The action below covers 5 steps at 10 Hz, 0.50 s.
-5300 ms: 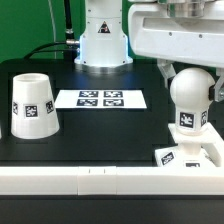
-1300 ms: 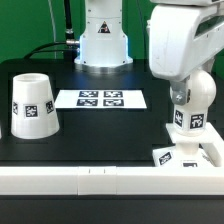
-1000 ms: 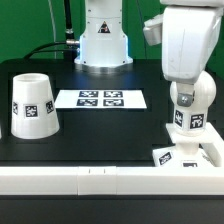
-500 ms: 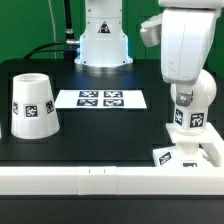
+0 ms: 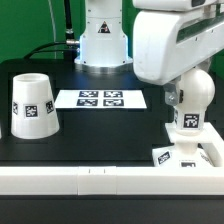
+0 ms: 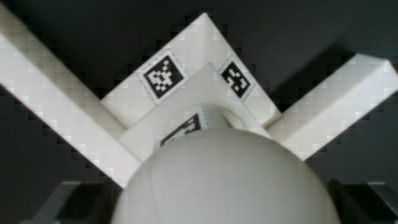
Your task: Assemble lamp
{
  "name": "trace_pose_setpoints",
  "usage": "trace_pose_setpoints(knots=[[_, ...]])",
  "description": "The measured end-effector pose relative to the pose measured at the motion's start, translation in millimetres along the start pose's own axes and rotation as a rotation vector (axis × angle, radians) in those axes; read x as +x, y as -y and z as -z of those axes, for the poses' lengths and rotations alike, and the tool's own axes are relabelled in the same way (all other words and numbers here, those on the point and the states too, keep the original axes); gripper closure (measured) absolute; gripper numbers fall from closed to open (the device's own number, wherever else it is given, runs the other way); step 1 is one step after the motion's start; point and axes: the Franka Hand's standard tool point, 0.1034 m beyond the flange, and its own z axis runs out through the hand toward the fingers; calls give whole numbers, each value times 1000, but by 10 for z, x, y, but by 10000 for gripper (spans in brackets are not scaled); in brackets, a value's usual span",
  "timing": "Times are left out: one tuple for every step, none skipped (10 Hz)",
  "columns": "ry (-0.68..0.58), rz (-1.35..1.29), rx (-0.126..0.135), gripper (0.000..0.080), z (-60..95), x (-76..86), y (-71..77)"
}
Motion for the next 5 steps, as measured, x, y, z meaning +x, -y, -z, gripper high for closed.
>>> trace_pose_setpoints(knots=[[-11,-98,13,222,6,11,5],[-14,-139,17,222,9,14,7],[-17,-218,18,222,20,18,5],[-15,-261,13,222,30,26,10],[-16,-298,14,222,37,24,4]])
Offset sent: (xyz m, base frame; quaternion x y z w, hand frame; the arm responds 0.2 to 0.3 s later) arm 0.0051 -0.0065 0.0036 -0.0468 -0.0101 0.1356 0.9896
